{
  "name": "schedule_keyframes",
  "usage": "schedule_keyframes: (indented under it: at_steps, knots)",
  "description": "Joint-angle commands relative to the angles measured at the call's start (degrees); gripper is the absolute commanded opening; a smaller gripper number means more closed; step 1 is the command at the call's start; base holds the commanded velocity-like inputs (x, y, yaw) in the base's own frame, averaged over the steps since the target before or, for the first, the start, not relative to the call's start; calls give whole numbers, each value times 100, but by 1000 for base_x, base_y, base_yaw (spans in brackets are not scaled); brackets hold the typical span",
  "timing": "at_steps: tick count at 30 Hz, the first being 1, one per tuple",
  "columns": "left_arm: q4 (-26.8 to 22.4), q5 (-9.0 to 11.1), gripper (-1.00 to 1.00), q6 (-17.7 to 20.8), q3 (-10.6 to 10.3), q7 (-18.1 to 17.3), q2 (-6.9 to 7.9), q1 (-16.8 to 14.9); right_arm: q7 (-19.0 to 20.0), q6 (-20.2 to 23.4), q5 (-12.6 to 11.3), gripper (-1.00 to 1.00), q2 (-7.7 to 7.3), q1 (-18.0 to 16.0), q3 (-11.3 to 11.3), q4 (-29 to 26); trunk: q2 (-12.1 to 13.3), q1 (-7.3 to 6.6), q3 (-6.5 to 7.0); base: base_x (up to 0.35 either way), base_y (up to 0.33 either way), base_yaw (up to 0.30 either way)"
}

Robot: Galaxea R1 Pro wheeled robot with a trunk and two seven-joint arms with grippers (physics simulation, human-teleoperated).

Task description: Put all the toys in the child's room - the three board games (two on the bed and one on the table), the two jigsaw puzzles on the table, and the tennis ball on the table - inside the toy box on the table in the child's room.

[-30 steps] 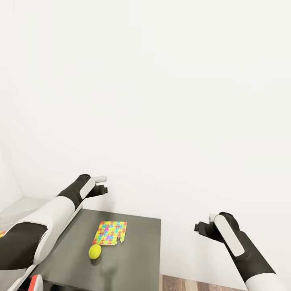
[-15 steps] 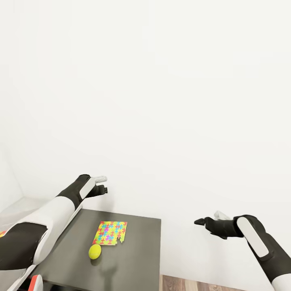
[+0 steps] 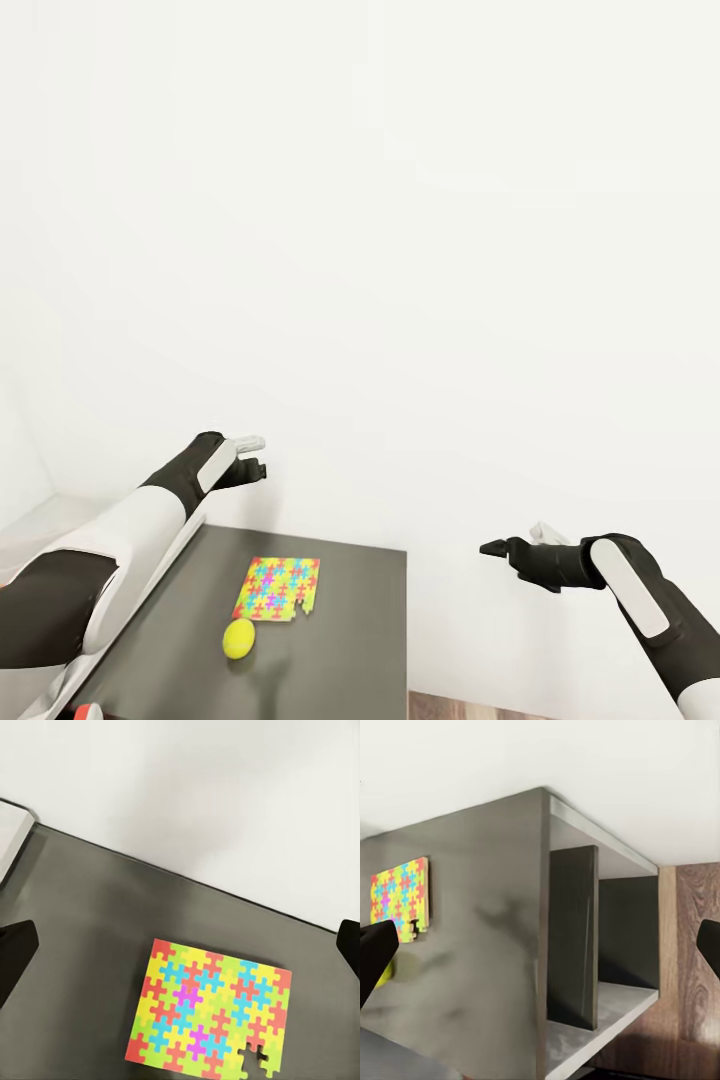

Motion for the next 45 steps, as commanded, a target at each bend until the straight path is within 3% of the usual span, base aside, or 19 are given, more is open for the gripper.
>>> schedule_keyframes:
  at_steps: [1, 20, 34, 45]
  knots:
    - [-10, 61, 100, 18, -41, 41, 5, 0, 27, 13, 27, 100, -3, -2, 9, -1, -5, 3, -3, 28, 17, 0]
    - [-9, 61, 100, 70, -54, 12, 35, 20, 38, 22, 19, 100, 3, -3, 9, 0, -5, 3, -57, 3, 2, -15]
    - [-7, 44, 100, 38, -64, -383, 81, 64, 38, 22, 26, 100, 38, -7, 9, 0, -5, 3, -183, 0, 0, -6]
    - [-8, -184, 100, 19, -64, -413, 74, 71, 38, 16, 43, 100, 60, -4, 14, -2, -5, 3, -277, 0, 0, -95]
